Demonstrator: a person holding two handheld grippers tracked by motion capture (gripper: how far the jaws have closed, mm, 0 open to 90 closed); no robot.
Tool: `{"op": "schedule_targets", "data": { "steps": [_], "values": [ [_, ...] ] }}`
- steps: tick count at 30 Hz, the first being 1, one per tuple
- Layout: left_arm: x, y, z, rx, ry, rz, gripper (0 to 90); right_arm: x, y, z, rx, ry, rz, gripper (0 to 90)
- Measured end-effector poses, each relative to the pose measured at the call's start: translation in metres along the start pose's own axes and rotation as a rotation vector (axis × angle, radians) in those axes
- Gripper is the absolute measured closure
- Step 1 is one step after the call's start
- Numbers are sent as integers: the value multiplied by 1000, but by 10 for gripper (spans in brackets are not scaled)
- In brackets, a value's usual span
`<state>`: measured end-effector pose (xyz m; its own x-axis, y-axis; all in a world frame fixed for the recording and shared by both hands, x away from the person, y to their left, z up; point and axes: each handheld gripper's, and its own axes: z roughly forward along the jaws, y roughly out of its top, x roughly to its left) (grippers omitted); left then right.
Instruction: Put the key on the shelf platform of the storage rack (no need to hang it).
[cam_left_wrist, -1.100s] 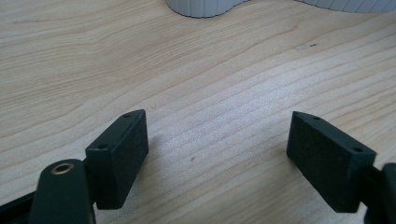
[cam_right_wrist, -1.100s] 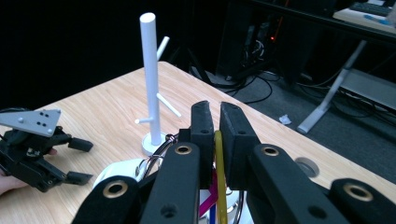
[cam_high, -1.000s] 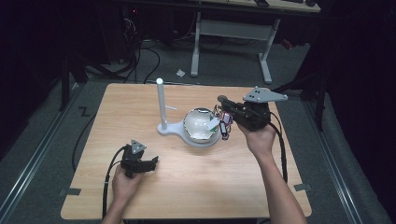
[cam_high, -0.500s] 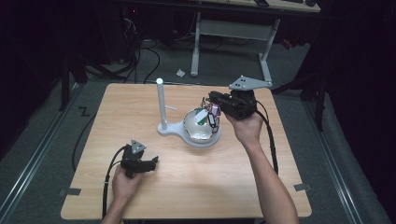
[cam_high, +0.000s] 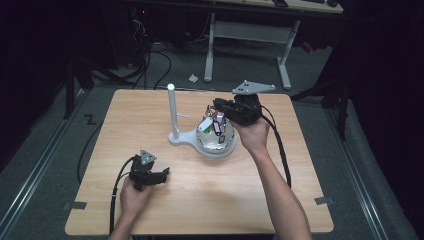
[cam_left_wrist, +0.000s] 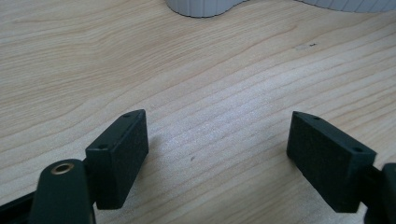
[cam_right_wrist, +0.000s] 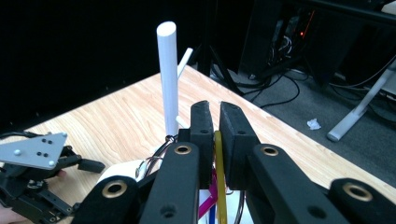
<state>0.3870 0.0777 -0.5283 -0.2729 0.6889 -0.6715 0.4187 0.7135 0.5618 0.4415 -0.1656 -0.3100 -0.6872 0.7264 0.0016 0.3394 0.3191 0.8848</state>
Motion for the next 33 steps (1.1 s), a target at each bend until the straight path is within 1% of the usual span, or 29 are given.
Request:
{"op": "schedule_targets", "data": {
  "steps": [3,5,6,8,9,12,17,18,21,24,26,27,28,30,33],
  "values": [
    [-1,0,0,6,1,-8,210,0,-3,6,10,-3,-1,849],
    [-1,0,-1,10,-1,-11,210,-2,-8,11,17,2,15,849],
    [-2,-1,-1,10,6,-27,210,-2,-9,12,21,0,16,850],
    [-2,-1,-1,10,7,-28,210,-4,-13,16,29,3,30,849],
    [-2,-1,-1,10,6,-27,210,-5,-18,20,40,7,44,849],
    [-2,-1,-1,9,7,-29,210,-6,-22,23,50,1,41,849],
    [-2,-1,-1,9,7,-28,210,-10,-28,26,57,-6,57,849],
    [-2,-1,-1,9,7,-25,210,-12,-32,27,61,-7,70,849],
    [-1,-1,-1,6,8,-23,210,-13,-34,29,68,-6,76,849],
    [-1,0,0,4,5,-15,210,-14,-39,33,83,-16,71,848],
    [-1,-1,0,5,5,-21,210,-14,-41,34,82,-14,74,849],
    [0,0,0,3,-1,-3,210,-15,-43,35,85,-16,81,849],
    [0,0,0,4,-1,0,210,-16,-45,36,87,-19,85,848],
    [0,0,0,4,1,-5,210,-18,-51,39,97,-19,103,848],
    [0,0,0,4,1,-5,210,-20,-54,41,111,-23,106,848]
  ]
}}
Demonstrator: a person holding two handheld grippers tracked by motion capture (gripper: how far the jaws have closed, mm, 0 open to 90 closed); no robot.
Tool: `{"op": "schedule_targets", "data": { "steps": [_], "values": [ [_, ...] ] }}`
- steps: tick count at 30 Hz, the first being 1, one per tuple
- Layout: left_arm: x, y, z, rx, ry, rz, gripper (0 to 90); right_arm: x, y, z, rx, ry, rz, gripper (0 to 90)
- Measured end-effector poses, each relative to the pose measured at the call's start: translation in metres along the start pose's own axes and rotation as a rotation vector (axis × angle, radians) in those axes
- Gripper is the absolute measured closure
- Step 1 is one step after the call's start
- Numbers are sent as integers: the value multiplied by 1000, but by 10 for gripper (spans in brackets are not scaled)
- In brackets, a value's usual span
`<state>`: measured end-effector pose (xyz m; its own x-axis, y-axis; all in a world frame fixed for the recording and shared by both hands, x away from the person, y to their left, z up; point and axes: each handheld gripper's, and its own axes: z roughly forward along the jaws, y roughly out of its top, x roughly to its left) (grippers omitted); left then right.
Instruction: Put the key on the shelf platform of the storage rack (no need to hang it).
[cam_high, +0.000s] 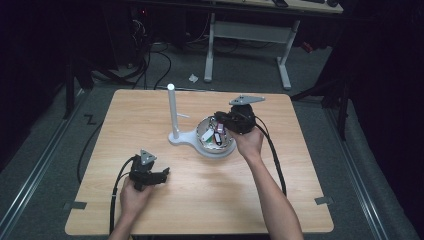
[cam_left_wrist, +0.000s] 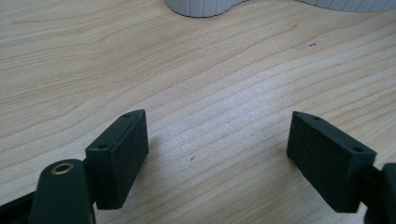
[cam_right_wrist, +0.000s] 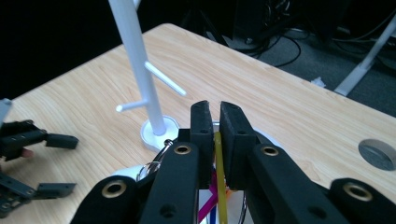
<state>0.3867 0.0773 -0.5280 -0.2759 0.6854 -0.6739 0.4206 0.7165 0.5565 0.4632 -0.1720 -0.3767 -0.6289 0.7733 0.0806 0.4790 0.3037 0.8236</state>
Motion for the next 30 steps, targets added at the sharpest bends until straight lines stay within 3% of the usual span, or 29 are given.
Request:
{"op": "schedule_targets", "data": {
  "steps": [8,12,19,23,30],
  "values": [
    [0,0,0,3,-2,-4,210,-6,-12,9,22,-8,32,848],
    [0,0,0,3,0,-6,210,-4,-15,16,57,-25,7,848],
    [-1,0,-1,6,-1,-10,210,-7,-21,25,73,-36,31,847],
    [-1,0,-1,8,-1,-11,210,-7,-22,30,87,-45,22,847],
    [0,0,0,5,-5,-3,210,-14,-33,34,98,-68,54,847]
  ]
}}
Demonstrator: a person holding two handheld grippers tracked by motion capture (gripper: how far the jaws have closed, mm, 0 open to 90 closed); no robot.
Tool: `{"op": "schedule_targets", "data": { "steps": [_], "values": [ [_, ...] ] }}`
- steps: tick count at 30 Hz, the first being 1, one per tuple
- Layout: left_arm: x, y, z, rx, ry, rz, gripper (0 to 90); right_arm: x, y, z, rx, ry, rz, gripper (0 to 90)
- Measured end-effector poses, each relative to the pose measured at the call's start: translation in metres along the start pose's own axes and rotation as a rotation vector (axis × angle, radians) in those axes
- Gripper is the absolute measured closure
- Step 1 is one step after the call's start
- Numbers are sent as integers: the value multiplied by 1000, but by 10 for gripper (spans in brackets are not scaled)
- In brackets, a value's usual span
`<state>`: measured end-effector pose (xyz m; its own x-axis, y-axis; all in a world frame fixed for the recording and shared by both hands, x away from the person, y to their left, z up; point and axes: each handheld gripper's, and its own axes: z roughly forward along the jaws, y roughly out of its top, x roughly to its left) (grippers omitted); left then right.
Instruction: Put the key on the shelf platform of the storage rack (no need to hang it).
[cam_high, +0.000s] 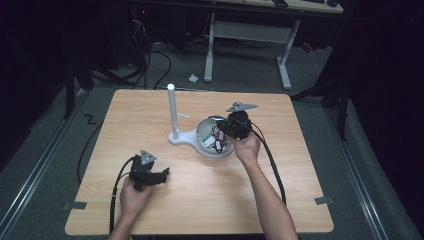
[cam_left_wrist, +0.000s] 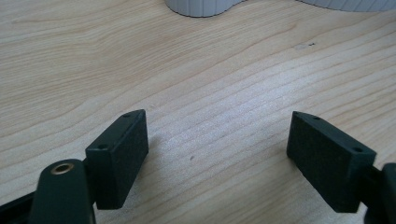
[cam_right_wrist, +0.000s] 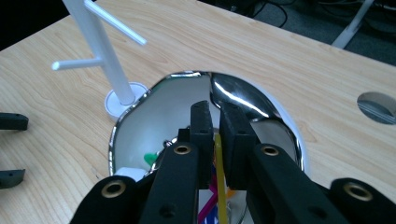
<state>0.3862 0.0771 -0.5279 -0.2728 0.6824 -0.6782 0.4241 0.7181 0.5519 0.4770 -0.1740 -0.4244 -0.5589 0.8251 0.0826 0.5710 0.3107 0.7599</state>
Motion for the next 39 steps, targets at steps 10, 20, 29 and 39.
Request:
{"op": "schedule_targets", "data": {
  "steps": [10,20,29,39],
  "values": [
    [0,0,0,-1,0,2,210,-1,-5,5,6,-26,-1,848],
    [0,0,0,-2,1,1,210,0,-12,18,53,-48,-20,848],
    [0,0,0,0,3,-3,210,1,-11,15,49,-50,-16,679],
    [0,0,0,0,4,-5,210,0,-7,-12,-4,-55,-41,537]
  ]
}}
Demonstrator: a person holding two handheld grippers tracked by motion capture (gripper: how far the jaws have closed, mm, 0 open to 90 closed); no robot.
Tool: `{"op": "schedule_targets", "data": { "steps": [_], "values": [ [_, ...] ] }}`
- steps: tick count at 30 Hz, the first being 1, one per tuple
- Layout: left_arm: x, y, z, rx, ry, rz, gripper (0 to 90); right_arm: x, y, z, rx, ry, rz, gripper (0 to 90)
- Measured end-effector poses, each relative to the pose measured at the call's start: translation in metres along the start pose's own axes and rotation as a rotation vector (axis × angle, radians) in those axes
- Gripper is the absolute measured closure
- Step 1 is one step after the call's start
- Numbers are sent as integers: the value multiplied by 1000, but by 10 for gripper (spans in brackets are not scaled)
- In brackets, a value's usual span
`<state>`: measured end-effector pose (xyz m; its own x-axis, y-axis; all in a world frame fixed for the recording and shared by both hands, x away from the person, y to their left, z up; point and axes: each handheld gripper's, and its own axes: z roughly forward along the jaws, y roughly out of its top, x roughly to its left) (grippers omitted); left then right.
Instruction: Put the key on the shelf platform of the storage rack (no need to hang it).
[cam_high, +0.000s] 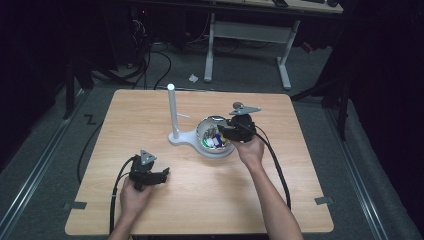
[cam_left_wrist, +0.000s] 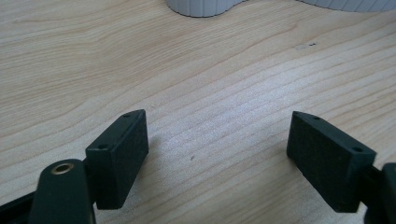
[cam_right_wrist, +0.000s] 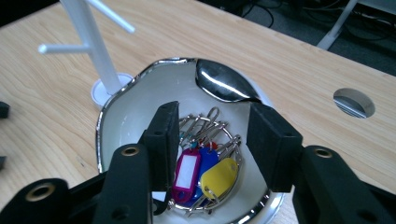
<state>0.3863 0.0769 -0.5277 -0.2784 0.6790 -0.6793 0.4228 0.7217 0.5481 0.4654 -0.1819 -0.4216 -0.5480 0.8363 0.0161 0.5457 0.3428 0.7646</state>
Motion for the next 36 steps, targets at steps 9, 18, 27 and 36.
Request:
{"op": "schedule_targets", "data": {
  "steps": [9,18,27,36],
  "values": [
    [0,0,0,-2,1,0,210,-10,-8,-22,-29,-33,32,504],
    [0,0,1,-5,2,3,211,-16,-16,-55,-73,-45,56,497],
    [0,0,1,-7,3,2,211,-21,-22,-89,-101,-64,61,487],
    [0,0,1,-7,2,4,210,-26,-40,-111,-92,-87,79,480]
  ]
}}
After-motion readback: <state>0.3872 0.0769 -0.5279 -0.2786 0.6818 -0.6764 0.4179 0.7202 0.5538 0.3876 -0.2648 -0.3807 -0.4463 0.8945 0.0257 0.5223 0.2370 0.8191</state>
